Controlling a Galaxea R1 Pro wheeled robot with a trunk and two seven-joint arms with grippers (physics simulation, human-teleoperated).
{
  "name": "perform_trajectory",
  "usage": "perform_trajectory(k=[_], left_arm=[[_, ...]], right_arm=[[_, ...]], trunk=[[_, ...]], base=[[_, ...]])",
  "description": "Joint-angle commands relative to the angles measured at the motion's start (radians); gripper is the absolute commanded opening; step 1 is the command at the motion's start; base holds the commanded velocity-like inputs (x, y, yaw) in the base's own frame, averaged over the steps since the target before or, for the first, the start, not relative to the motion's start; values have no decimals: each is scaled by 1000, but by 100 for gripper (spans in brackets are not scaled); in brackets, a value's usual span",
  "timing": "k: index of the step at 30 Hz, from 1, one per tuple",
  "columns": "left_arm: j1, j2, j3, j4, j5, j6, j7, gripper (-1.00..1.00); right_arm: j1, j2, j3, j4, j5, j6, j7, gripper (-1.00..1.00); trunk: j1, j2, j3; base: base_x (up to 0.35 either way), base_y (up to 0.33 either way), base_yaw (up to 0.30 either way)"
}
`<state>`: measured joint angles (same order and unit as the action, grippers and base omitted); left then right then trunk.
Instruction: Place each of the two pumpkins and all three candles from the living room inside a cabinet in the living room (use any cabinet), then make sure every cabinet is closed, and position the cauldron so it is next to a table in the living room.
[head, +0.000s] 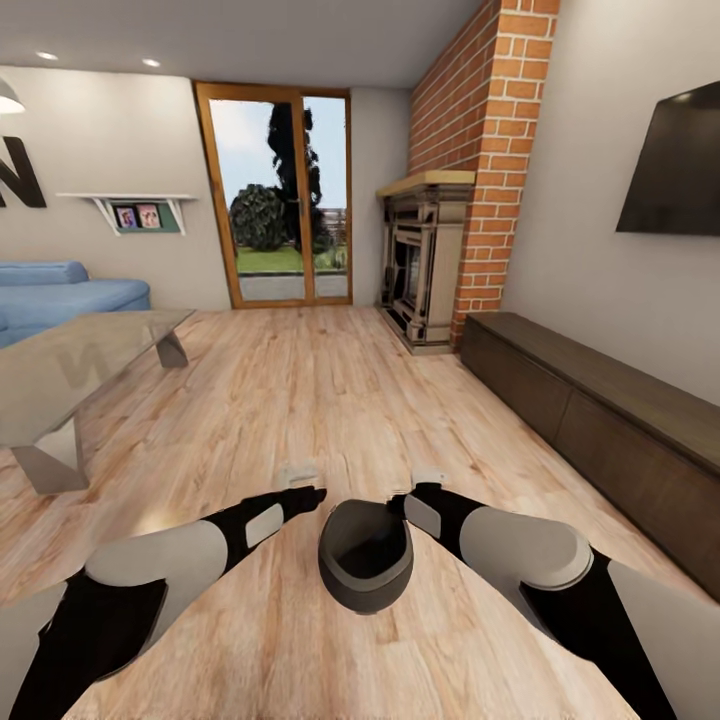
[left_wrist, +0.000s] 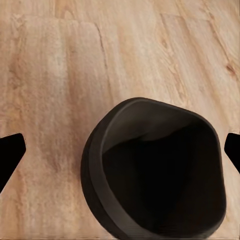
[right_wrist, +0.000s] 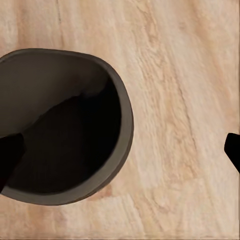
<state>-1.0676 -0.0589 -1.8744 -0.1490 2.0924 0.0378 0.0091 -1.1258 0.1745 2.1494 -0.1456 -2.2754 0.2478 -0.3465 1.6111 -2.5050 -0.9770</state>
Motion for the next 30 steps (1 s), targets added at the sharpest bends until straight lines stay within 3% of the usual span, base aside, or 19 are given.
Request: perform_trajectory(k=[1,7,20,26,30], left_arm=[[-1,-1,-6,-1,-2,19,2,100],[-1,-14,-9,3,-54,108,4,100],[-2,-18,-10,24,-73,274,5,100],[-2,-21,-9,28,-78,297,5,100],[-2,-27,-9,27,-103,279,5,100]], right_arm=[[3,0,4,-2,-1,13,-10,100],[10,0,4,-2,-2,27,-18,100],[11,0,4,-2,-4,26,12,100],[11,0,4,-16,-4,25,14,100],[11,0,4,-28,-6,26,14,100]], trunk=[[0,-1,-5],[3,-2,-28],[9,-5,-78],[11,-7,-102],[12,-7,-106]], base=[[0,0,0],[0,0,0],[0,0,0],[0,0,0],[0,0,0]])
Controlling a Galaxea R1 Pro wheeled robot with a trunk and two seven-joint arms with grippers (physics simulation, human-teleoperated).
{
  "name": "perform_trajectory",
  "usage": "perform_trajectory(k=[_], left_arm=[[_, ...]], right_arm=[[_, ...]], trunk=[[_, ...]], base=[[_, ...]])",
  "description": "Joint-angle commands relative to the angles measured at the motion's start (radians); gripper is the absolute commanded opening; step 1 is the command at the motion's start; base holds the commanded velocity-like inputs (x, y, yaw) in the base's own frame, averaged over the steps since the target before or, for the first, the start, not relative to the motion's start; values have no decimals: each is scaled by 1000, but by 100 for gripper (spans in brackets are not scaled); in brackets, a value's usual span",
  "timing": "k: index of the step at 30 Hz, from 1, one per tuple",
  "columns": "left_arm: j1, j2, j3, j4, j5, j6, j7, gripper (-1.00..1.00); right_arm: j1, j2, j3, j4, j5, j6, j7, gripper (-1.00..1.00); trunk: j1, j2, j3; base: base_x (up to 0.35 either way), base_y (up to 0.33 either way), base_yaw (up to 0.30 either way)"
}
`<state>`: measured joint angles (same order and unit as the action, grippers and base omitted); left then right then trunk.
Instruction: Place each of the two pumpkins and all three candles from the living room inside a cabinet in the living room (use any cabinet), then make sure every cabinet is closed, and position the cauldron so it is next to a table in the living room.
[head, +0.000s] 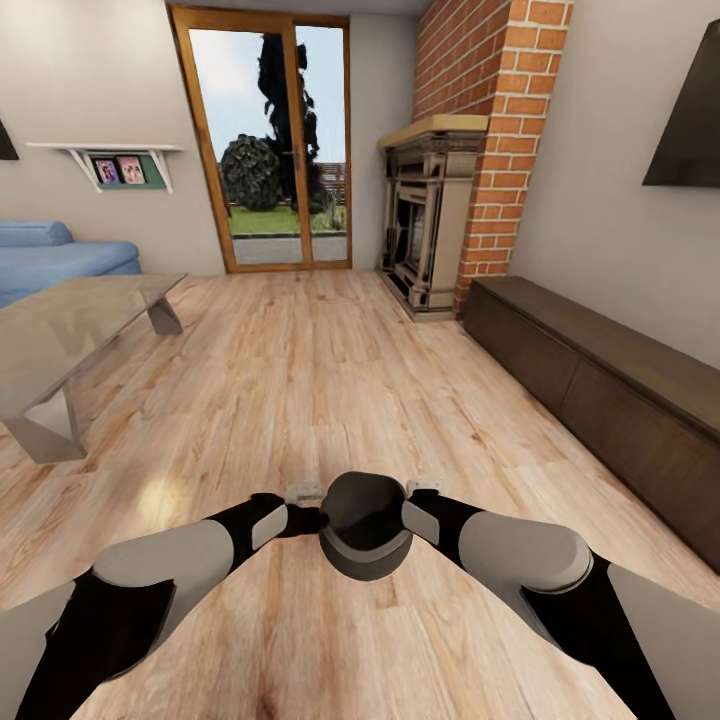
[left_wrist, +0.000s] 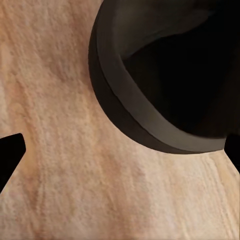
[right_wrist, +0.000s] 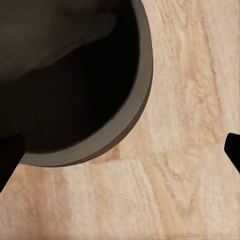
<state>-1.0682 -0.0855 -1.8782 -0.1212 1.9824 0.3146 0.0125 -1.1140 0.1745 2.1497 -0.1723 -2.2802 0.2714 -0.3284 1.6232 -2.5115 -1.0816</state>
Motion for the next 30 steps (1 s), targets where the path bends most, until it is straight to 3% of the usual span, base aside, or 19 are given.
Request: perform_trajectory(k=[1,6,14,24,30], left_arm=[[-1,-5,-6,-3,4,-20,1,100],[-1,-54,-8,0,1,-42,4,100],[-1,-57,-9,0,1,-45,4,100],[-1,-46,-10,11,3,-46,5,100],[-1,-50,-10,11,2,-45,26,100]], right_arm=[[-1,0,3,-2,-2,6,-4,100],[-1,0,2,-1,-4,15,-5,100],[-1,0,2,-1,-4,17,-9,100],[-1,0,2,-1,-4,17,-12,100],[-1,0,2,0,-4,17,-13,100]], trunk=[[0,0,-1],[0,0,-1],[0,0,-1],[0,0,-1],[2,-2,-24]], base=[[21,0,0],[235,0,0],[304,0,0],[34,0,0],[1,0,0]])
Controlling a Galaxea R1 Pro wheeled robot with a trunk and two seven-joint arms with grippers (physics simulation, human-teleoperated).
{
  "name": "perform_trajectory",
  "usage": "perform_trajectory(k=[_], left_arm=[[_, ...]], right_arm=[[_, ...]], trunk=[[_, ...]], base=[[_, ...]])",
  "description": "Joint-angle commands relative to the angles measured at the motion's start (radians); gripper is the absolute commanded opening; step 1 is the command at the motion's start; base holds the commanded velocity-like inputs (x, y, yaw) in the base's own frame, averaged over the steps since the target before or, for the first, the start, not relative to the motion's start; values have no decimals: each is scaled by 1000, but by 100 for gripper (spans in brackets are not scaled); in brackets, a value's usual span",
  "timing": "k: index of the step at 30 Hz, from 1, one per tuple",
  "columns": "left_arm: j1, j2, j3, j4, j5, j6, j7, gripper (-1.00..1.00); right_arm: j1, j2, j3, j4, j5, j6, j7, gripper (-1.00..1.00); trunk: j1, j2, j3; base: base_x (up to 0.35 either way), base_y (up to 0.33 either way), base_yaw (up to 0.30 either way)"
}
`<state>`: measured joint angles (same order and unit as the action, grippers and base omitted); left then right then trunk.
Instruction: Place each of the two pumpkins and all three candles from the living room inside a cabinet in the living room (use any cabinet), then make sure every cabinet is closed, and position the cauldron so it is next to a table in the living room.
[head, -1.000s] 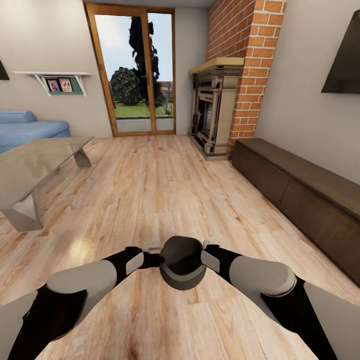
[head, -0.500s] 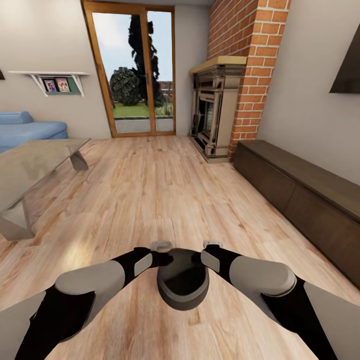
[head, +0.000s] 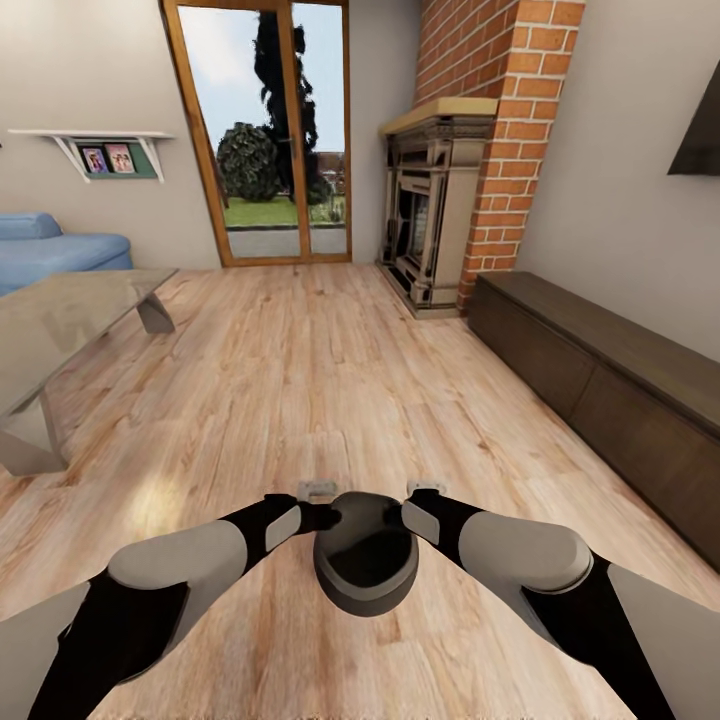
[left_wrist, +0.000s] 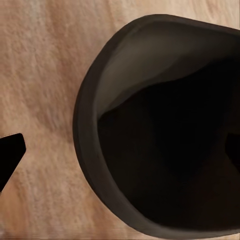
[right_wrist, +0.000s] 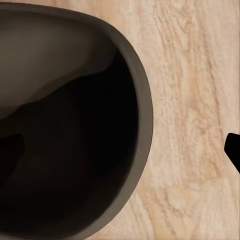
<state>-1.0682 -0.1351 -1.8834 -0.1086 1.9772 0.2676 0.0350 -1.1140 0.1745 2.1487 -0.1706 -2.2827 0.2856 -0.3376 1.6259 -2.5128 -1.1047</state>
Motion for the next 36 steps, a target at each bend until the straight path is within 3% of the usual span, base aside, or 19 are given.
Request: perform_trajectory(k=[1,36], left_arm=[[-1,0,-5,-1,7,2,7,100],[-1,-3,-3,-3,8,24,22,100]], right_arm=[[-1,0,3,-1,-1,3,-4,100],[-1,0,4,5,-1,2,-8,100]], trunk=[[0,-1,-5],[16,-9,-140]], base=[[0,0,0],[0,0,0]])
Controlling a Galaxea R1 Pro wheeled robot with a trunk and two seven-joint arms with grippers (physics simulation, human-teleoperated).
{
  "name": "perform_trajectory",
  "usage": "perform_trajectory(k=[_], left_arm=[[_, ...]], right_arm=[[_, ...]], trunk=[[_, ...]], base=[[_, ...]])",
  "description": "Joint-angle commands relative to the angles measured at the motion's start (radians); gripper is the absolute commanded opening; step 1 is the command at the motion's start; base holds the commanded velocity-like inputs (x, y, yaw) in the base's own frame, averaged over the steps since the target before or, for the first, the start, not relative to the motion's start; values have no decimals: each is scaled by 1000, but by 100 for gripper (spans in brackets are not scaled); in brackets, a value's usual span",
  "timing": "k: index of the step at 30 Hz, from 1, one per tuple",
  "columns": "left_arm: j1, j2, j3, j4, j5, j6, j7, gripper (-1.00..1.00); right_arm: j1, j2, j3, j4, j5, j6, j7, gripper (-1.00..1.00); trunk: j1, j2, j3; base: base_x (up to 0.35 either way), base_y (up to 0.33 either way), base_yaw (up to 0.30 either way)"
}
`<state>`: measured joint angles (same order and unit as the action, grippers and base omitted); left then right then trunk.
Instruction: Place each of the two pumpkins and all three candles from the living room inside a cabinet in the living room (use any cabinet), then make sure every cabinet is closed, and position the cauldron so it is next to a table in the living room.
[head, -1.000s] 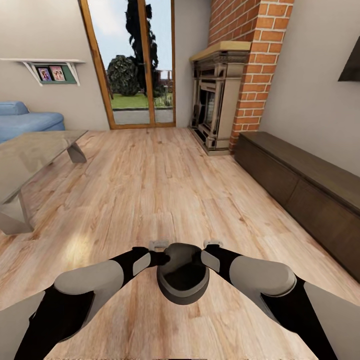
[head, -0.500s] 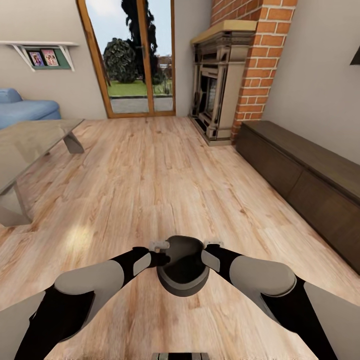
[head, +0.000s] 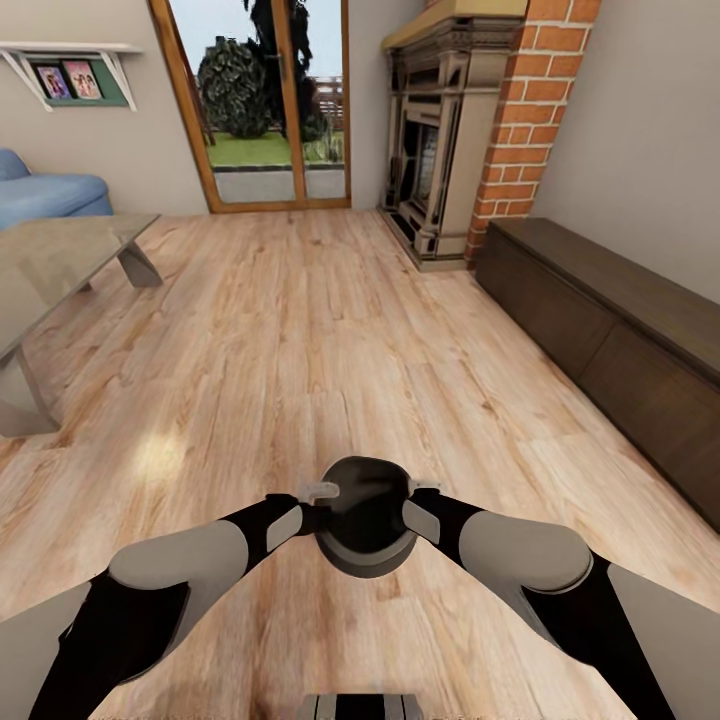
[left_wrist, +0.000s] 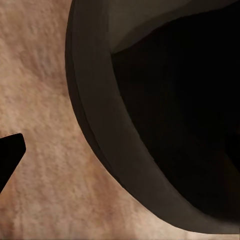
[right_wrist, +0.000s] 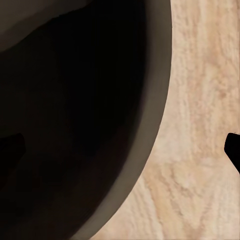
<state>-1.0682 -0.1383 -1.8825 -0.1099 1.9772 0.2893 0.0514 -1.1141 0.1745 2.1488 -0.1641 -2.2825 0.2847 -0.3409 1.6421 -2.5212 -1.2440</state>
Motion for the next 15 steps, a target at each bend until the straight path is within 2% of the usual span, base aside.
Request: perform_trajectory(k=[1,6,15], left_arm=[[-1,0,-4,-2,8,2,5,100],[-1,0,-4,-1,8,2,5,100],[-1,1,-4,-2,8,-2,4,100]], right_arm=[[-1,0,3,-2,-1,3,-4,100],[-1,0,3,-2,-1,2,-4,100],[-1,0,3,-2,-1,2,-4,100]], trunk=[[0,-1,-5],[2,-2,-24],[2,-2,-24]], base=[[0,0,0],[0,0,0],[0,0,0]])
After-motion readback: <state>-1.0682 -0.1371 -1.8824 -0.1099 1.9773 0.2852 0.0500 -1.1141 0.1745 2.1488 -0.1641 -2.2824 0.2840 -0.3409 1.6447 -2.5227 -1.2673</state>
